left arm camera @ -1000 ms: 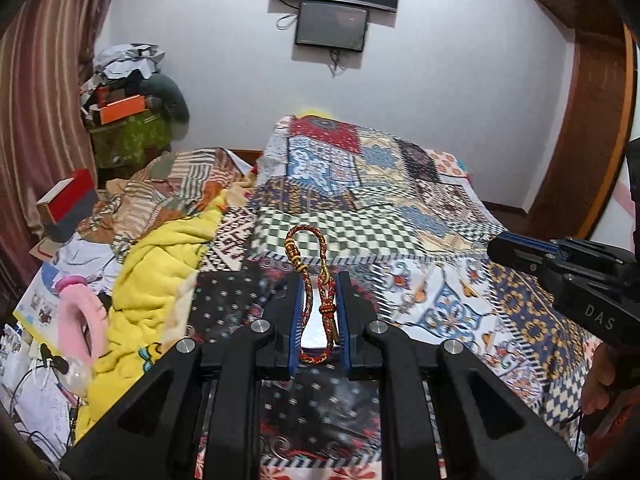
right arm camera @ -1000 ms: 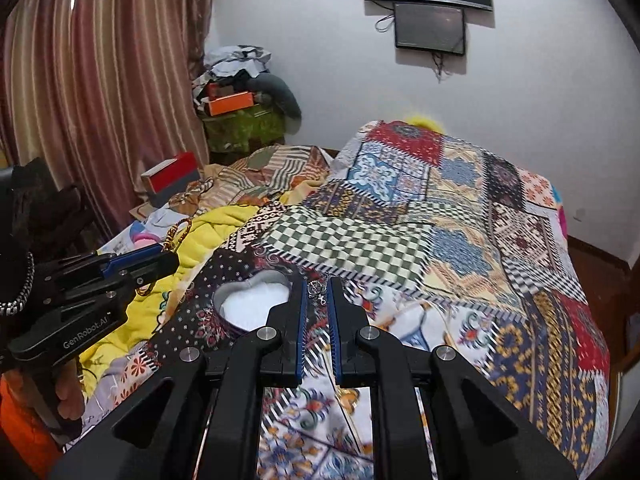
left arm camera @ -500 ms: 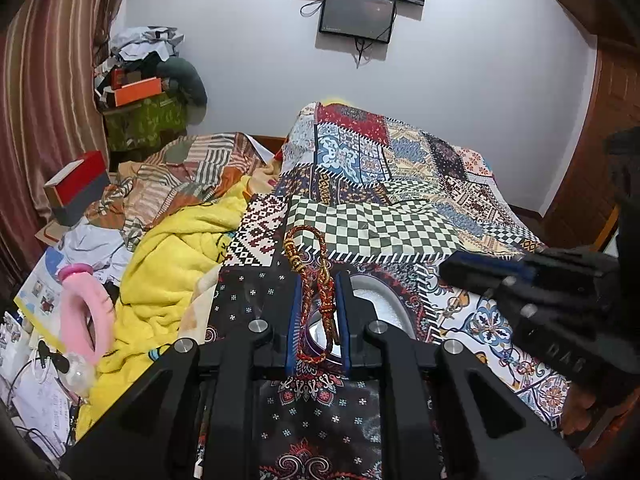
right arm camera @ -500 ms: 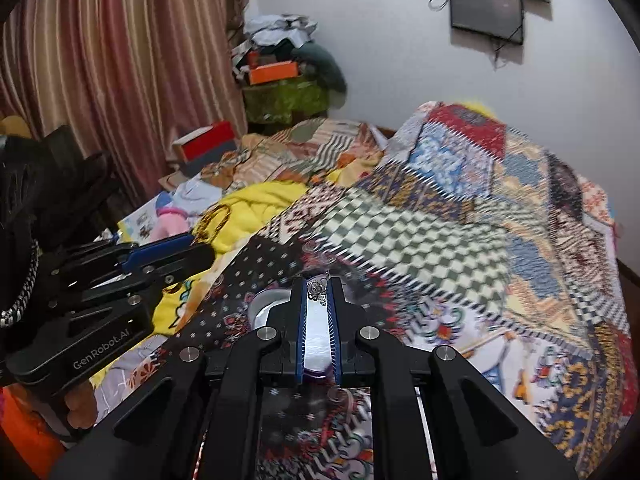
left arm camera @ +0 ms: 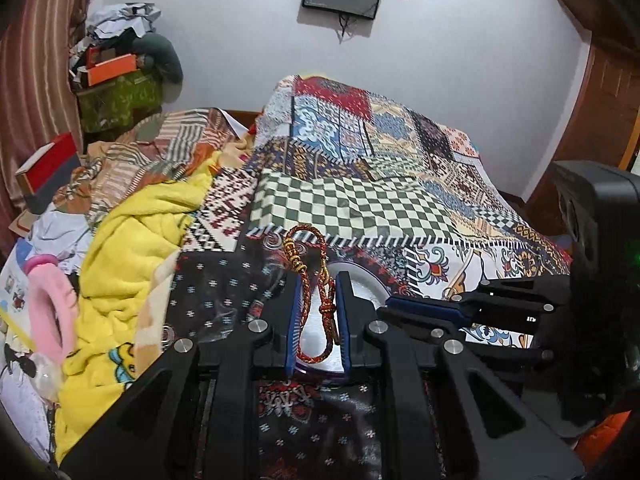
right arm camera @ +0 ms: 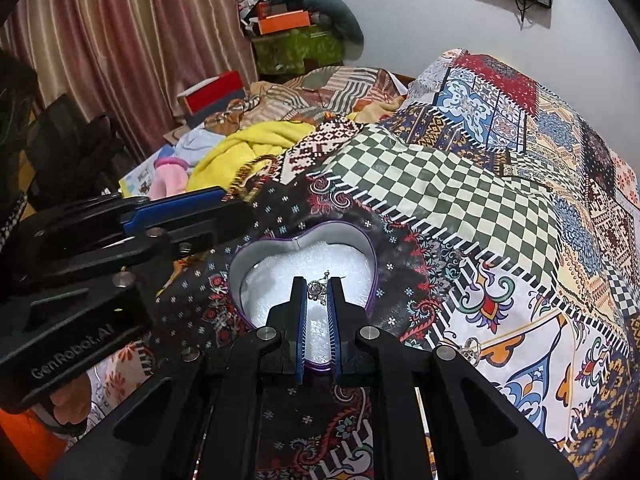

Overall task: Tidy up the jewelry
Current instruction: 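Carry the bracelet with the left gripper over the purple heart box, then lower the bracelet into the heart box and open the left gripper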

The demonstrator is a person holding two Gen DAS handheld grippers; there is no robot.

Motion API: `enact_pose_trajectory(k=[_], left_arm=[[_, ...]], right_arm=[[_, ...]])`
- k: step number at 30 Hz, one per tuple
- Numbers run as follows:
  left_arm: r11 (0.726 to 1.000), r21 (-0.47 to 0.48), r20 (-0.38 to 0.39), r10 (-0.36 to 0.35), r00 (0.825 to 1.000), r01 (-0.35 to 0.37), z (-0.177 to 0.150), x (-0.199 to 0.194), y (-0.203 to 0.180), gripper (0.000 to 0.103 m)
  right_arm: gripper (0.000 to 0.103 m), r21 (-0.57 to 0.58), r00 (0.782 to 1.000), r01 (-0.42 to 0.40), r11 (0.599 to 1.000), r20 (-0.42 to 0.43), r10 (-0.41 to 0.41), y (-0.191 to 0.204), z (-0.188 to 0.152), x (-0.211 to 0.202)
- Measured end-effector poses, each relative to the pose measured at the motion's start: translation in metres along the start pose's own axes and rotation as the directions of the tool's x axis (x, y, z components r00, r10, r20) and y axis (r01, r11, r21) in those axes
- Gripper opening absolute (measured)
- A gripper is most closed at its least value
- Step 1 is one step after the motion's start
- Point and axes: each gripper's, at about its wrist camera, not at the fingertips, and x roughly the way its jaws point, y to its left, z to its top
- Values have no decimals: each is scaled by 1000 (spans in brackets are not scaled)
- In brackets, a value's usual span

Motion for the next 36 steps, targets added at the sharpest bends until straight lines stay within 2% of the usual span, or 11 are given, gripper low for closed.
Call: enact_pose_trajectory(k=[9, 17, 23, 30, 32, 36], left_arm=[[999, 0, -34, -37, 999, 37, 0, 14, -4, 16], [999, -7, -36, -33, 999, 33, 1, 12, -1, 43], [1000, -17, -7, -1, 1000, 1, 7, -1, 4, 44], [999, -20, 31, 38, 999, -37, 12, -25, 5, 48], [999, -15, 41, 48, 998, -48, 12, -31, 2, 49], [999, 3, 63, 52, 997, -53, 12, -46, -7, 50]], right_arm=[[9, -19, 1000, 4, 1000, -11, -4, -4, -1, 5], [9, -11, 1000, -10, 1000, -24, 10, -7, -1, 6], [15, 25, 999, -22, 999, -30, 23, -12, -1, 2], [20, 39, 1000, 2, 999, 25, -3, -14, 3, -30], [27, 40, 999, 16, 999, 49, -18, -15, 5, -42], [32, 49, 991, 64, 997, 113, -69, -17, 5, -76]])
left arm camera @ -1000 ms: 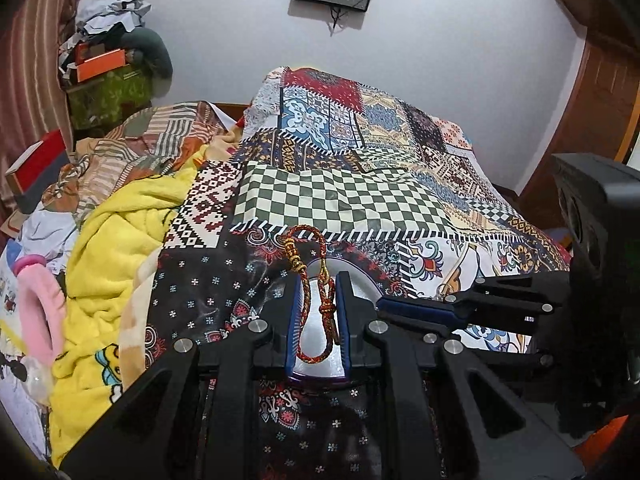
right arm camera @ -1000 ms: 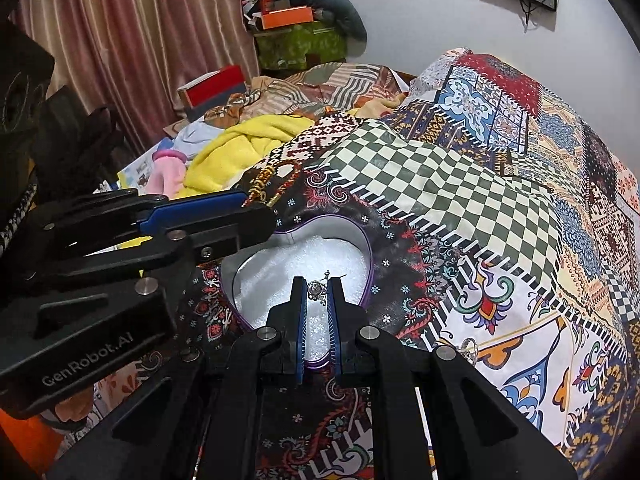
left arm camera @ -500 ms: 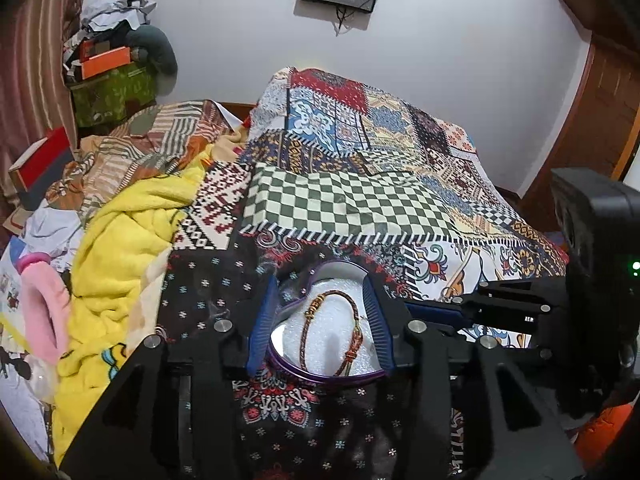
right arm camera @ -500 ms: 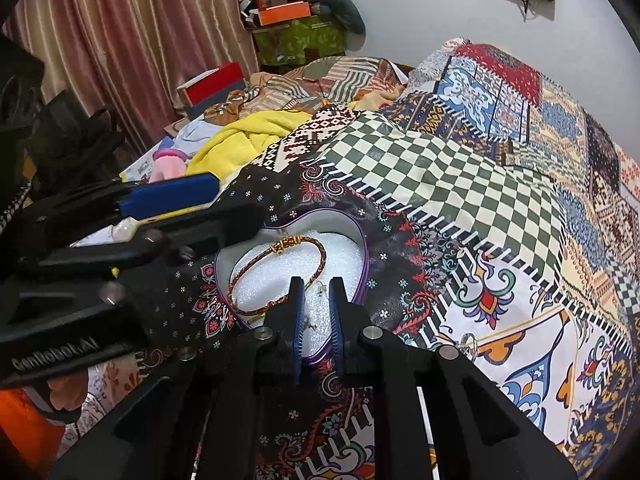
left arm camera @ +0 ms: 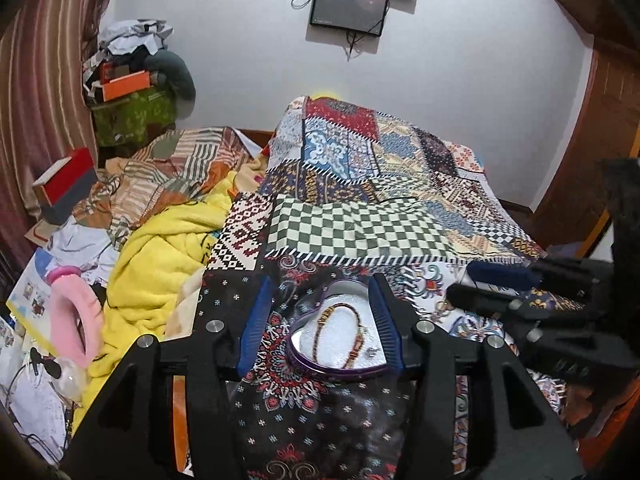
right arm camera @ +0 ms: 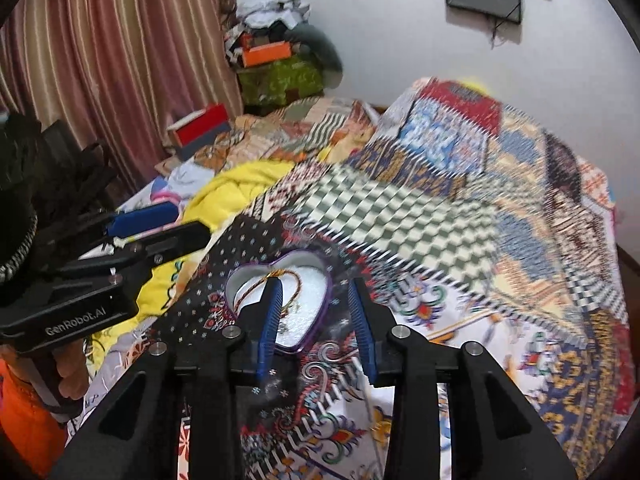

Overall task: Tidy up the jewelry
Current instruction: 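Lower the bracelet into the heart box and open the left gripper, then move the right tool down to the red string bracelet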

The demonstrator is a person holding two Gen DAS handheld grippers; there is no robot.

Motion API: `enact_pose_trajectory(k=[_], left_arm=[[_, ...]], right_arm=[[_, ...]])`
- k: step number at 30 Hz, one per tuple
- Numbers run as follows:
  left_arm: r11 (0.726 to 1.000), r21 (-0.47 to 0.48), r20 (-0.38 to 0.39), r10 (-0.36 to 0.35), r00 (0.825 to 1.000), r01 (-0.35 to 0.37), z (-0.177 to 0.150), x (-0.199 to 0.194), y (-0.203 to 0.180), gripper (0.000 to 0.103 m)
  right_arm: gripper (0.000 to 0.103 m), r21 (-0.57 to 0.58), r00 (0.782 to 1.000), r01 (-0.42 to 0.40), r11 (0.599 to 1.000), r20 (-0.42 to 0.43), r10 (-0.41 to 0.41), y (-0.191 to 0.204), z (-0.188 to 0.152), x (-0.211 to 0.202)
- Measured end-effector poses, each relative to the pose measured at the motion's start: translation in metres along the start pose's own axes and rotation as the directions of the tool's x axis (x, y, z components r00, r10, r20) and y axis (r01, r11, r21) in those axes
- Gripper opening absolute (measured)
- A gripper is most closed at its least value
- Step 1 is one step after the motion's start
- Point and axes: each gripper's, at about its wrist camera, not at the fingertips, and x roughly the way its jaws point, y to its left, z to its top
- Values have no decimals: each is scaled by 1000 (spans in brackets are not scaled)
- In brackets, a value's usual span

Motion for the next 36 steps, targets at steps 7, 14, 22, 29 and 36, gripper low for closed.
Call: enact_pose_trajectory(k=[7, 14, 22, 29, 36], left_arm=[[999, 50, 38, -7, 999, 5, 0, -28, -26, 56], [996, 86, 34, -28, 999, 26, -8, -43, -55, 61], [990, 119, -37, -72, 997, 76, -26, -35, -88, 61], [982, 149, -114, -99, 989, 115, -41, -13, -112, 61], [977, 154, -200, -116, 973, 149, -58, 14, -123, 61]], right_arm=[[32, 42, 995, 63, 997, 69, -66, -14, -2, -49], [37, 93, 987, 98, 991, 116, -109, -27, -15, -90], [46, 110, 978, 163, 980, 111, -175, -41, -39, -111], [46, 154, 978, 197, 968, 37, -205, -61, -65, -105], [46, 178, 977, 208, 962, -79, -197, -75, -99, -77]])
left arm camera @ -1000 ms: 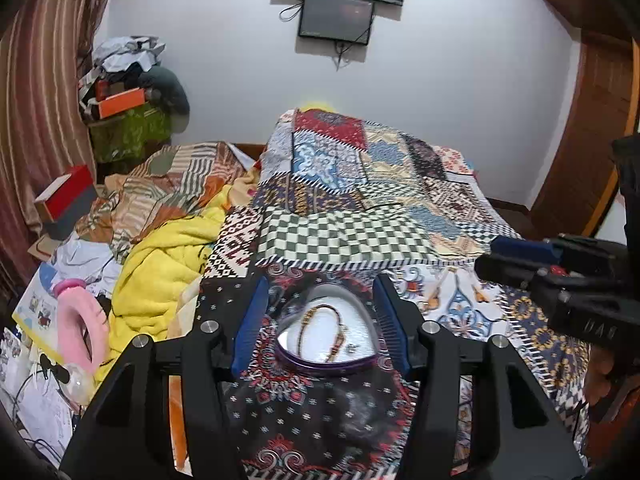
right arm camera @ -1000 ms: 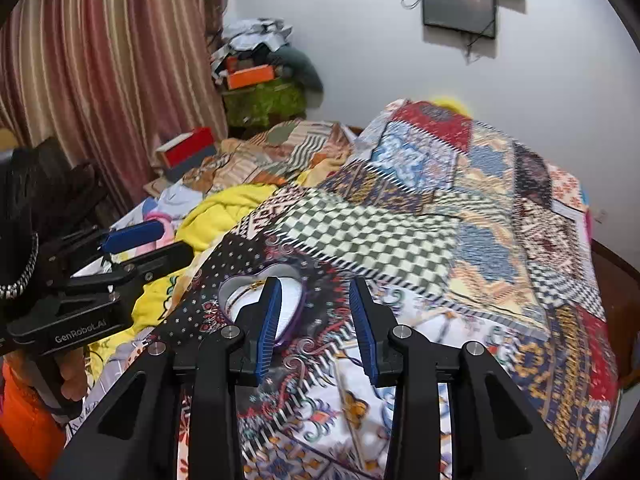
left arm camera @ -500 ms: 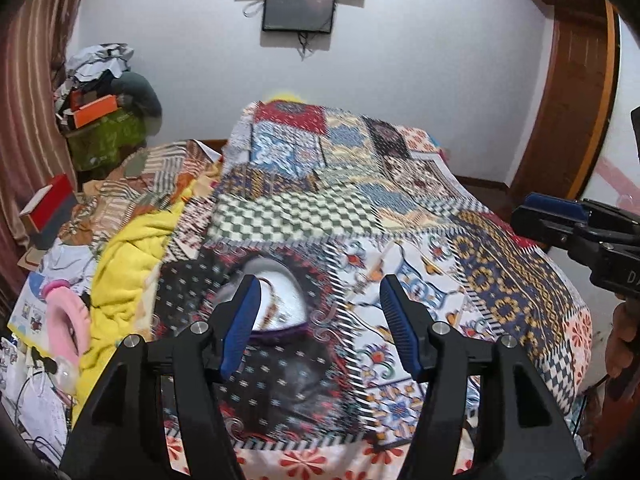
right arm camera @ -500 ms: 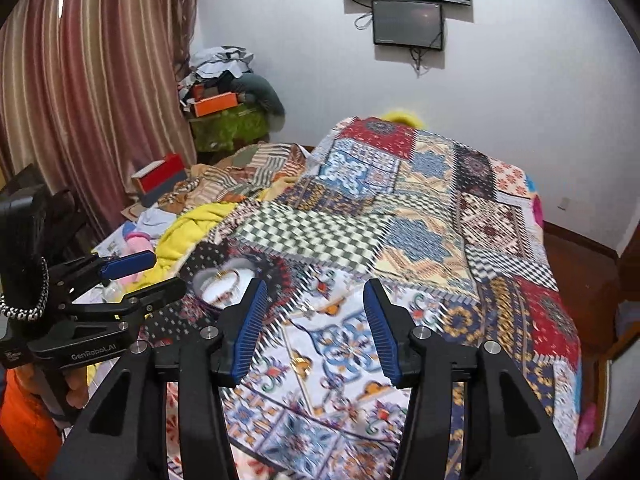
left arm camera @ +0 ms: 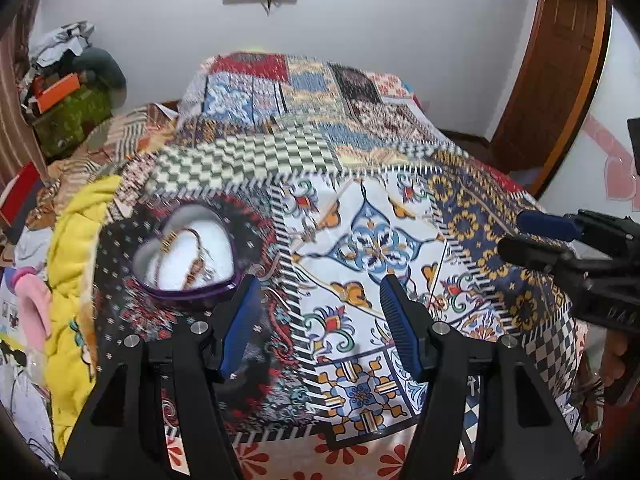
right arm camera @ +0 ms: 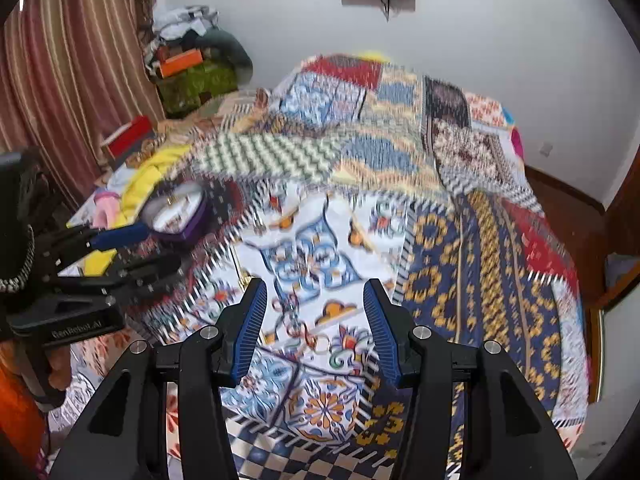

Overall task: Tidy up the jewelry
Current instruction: 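Move the right tool down to the red string bracelet, then close the right gripper on the red string bracelet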

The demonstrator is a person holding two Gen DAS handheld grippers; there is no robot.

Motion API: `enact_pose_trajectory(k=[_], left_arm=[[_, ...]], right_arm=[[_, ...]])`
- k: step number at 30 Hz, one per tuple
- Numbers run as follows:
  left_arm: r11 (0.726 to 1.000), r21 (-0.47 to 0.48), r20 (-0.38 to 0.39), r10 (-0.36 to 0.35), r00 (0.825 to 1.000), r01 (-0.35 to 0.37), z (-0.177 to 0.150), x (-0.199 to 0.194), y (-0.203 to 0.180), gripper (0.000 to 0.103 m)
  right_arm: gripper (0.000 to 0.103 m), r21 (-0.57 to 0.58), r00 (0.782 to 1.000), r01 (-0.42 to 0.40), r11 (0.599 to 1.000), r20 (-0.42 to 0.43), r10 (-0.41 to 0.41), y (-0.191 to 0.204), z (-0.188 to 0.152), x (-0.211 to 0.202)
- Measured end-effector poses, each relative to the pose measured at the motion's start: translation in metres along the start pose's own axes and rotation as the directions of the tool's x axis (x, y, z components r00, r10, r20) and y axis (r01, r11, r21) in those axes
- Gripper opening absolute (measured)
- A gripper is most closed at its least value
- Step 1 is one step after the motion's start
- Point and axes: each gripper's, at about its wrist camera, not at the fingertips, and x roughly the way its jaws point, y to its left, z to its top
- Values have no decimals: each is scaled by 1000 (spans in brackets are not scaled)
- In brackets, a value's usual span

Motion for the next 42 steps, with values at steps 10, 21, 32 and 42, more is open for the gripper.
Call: enact_pose_trajectory(k=[10, 21, 32, 42], left_arm=[[1000, 2, -100, -30, 995, 30, -13, 41, -6, 61], [998, 19, -155, -57, 986, 60, -16, 71, -7, 54], [996, 38, -157, -73, 985, 80, -15, 82, -11, 44], [991, 51, -174, -117, 978, 128, -8, 96, -23, 24]], right_arm=[[46, -22, 992, -28, 999, -126, 25, 1, -20, 42], [44, -77, 984, -30, 997, -176, 16, 11, -22, 78], [8, -98, 980, -68, 993, -192, 49, 13, -26, 82], [7, -12, 992, -52, 999, -114, 51, -4, -10, 64]])
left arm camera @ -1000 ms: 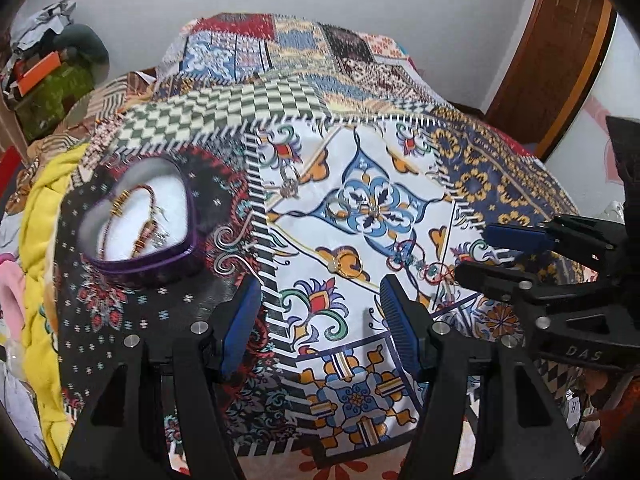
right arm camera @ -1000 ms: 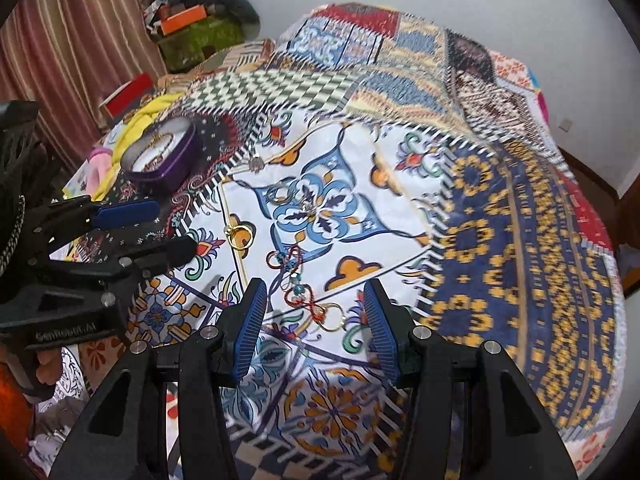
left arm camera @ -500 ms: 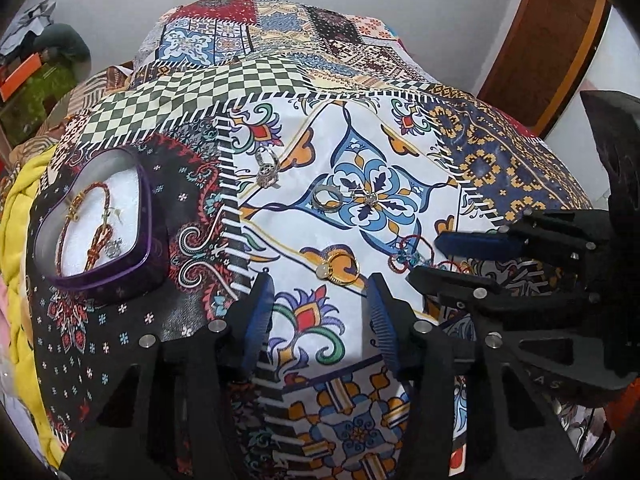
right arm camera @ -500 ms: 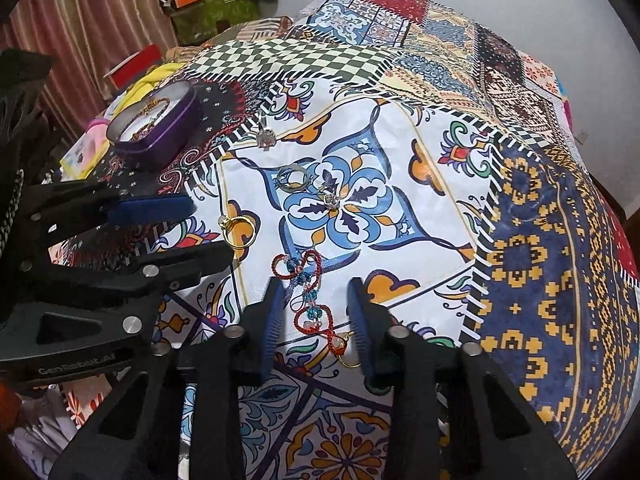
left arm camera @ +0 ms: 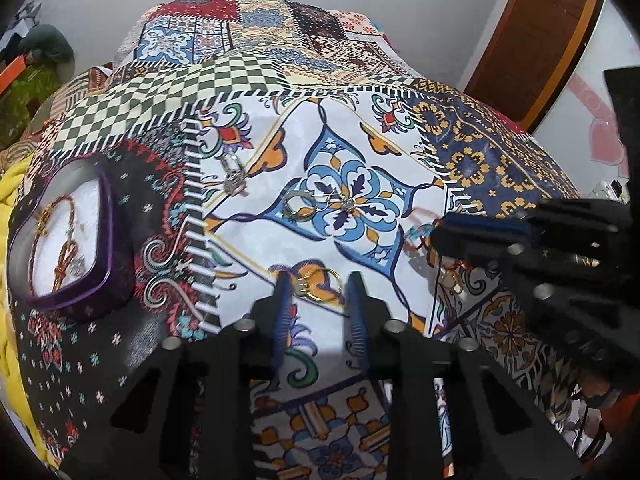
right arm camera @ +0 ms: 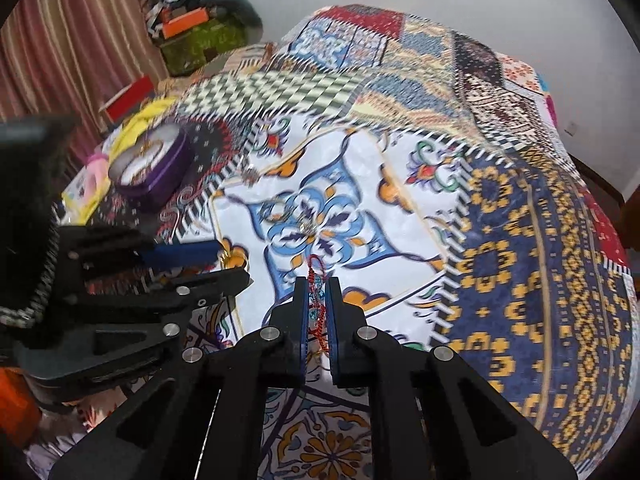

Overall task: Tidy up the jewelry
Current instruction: 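Close the right gripper on the red string bracelet, then carry the red string bracelet with the right gripper to the heart box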

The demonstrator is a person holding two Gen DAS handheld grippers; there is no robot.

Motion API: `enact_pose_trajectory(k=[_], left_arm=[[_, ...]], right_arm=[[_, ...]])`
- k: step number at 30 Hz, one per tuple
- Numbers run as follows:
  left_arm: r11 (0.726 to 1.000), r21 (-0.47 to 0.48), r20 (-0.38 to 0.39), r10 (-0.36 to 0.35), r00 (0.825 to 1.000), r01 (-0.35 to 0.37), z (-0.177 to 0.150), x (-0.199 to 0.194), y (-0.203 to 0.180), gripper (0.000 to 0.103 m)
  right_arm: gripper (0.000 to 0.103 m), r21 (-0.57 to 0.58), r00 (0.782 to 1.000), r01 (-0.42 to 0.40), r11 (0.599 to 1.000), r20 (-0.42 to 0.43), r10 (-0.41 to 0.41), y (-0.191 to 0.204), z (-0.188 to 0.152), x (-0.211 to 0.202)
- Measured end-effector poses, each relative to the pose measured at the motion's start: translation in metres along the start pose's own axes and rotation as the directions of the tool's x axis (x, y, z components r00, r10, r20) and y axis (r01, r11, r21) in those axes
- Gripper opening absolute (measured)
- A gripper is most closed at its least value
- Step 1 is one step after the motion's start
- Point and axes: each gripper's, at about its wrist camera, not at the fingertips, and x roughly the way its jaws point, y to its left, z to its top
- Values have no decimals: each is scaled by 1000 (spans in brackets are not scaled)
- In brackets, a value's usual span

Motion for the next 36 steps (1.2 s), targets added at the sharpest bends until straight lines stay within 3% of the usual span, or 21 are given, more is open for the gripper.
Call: enact_pose_trajectory(k=[3, 5, 13, 21, 36], left_arm=[[1000, 11, 7, 22, 1000, -22, 2, 3, -4, 22], [999, 15, 10, 47, 999, -47, 3, 3, -6, 9], [998, -7, 19, 63, 998, -63, 2, -5, -5, 7], [997, -25, 91, 78, 993, -76, 7, -39, -1, 7], [985, -96, 256, 161, 953, -141, 7, -115, 28, 7]], right_arm=[[7, 16, 1000, 6, 1000, 22, -6, -5, 4, -8], [7, 26, 999, 12, 1000, 37, -13, -9, 5, -12], [7, 50, 997, 19, 999, 69, -23, -18, 8, -25], [7, 51, 993, 23, 998, 117, -29, -13, 15, -43], [7, -22, 972, -6, 1000, 236, 11, 33, 46, -77]])
